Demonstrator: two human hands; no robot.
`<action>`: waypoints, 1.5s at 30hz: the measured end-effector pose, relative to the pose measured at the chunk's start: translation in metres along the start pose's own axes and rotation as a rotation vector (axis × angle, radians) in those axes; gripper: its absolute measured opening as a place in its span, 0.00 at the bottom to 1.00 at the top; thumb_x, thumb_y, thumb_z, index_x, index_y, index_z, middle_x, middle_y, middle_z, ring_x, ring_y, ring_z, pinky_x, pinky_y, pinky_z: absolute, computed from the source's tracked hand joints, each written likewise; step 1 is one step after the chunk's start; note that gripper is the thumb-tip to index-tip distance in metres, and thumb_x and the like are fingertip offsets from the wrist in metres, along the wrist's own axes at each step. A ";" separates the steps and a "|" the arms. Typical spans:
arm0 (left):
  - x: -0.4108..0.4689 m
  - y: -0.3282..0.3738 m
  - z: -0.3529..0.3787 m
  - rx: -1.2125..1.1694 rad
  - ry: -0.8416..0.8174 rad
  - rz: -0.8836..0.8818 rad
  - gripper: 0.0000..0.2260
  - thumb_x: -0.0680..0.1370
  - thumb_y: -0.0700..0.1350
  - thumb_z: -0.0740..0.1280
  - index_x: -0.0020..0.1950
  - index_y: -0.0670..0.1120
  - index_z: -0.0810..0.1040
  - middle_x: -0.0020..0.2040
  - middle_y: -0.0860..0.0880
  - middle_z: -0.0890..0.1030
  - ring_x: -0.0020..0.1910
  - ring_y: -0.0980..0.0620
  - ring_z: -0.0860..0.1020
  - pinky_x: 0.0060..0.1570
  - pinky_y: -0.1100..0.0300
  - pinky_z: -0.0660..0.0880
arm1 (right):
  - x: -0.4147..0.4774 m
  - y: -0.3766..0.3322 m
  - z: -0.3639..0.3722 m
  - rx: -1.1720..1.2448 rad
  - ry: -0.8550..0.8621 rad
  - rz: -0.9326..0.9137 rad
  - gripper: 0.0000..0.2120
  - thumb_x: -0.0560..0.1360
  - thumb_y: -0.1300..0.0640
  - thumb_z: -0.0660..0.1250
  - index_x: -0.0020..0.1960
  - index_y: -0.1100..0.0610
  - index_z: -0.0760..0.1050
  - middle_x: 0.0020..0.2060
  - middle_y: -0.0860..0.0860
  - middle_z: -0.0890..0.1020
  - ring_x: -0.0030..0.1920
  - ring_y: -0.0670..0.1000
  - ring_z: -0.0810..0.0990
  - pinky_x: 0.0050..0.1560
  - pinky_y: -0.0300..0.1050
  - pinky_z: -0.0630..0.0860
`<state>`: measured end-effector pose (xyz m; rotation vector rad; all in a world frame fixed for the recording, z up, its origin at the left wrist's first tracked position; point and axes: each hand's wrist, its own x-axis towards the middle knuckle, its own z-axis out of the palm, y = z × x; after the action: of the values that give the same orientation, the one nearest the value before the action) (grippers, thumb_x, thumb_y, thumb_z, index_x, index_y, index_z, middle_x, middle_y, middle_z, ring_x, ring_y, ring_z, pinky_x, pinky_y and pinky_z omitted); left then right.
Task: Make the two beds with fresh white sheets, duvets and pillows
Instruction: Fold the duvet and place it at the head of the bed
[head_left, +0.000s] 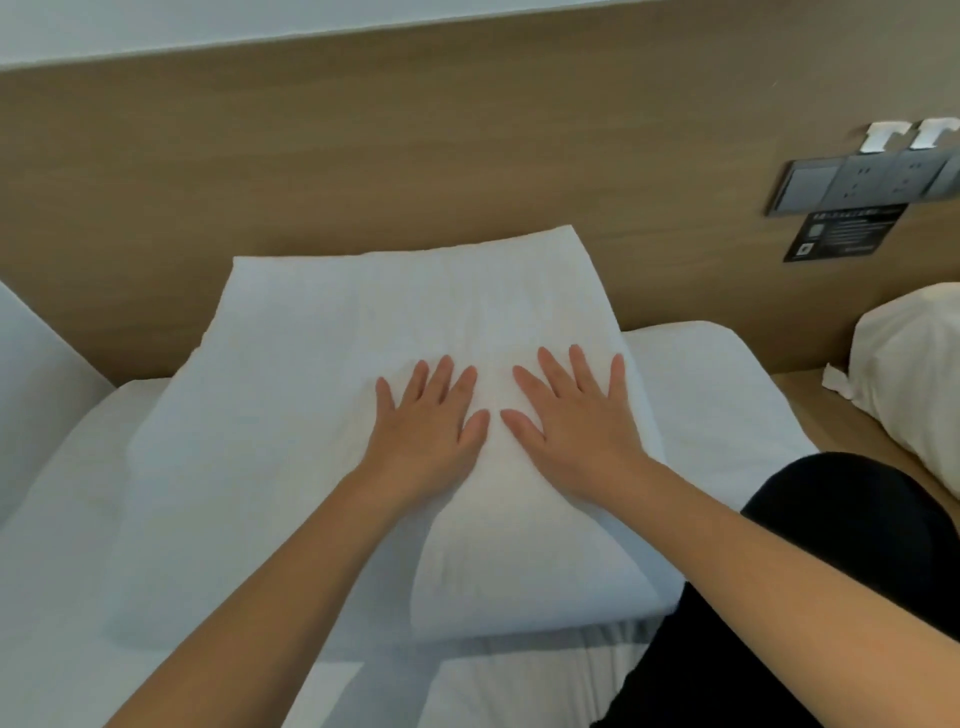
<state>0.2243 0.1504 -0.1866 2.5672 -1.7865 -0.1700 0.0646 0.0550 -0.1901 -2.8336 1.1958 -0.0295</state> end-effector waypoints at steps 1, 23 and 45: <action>-0.006 0.006 0.000 -0.012 0.023 0.004 0.27 0.81 0.61 0.41 0.79 0.56 0.42 0.80 0.53 0.40 0.78 0.50 0.39 0.74 0.41 0.37 | -0.007 0.003 -0.001 0.023 0.020 0.010 0.30 0.80 0.35 0.38 0.79 0.42 0.42 0.79 0.47 0.41 0.78 0.55 0.36 0.74 0.65 0.34; -0.039 -0.098 -0.014 -0.129 0.280 -0.756 0.23 0.80 0.58 0.48 0.71 0.49 0.63 0.70 0.43 0.66 0.72 0.42 0.60 0.70 0.35 0.52 | -0.030 0.081 0.005 0.894 0.114 0.454 0.15 0.81 0.46 0.58 0.60 0.55 0.67 0.54 0.55 0.77 0.51 0.58 0.76 0.49 0.50 0.72; -0.072 -0.194 -0.041 -1.055 0.407 -0.687 0.33 0.68 0.68 0.70 0.65 0.47 0.76 0.60 0.46 0.80 0.55 0.45 0.79 0.60 0.45 0.74 | -0.023 0.075 -0.006 0.803 0.221 0.501 0.23 0.82 0.41 0.52 0.58 0.60 0.73 0.50 0.54 0.76 0.48 0.55 0.71 0.48 0.48 0.66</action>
<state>0.3852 0.2832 -0.1534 2.0268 -0.3907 -0.4096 -0.0053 0.0190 -0.1893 -1.8351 1.4668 -0.6449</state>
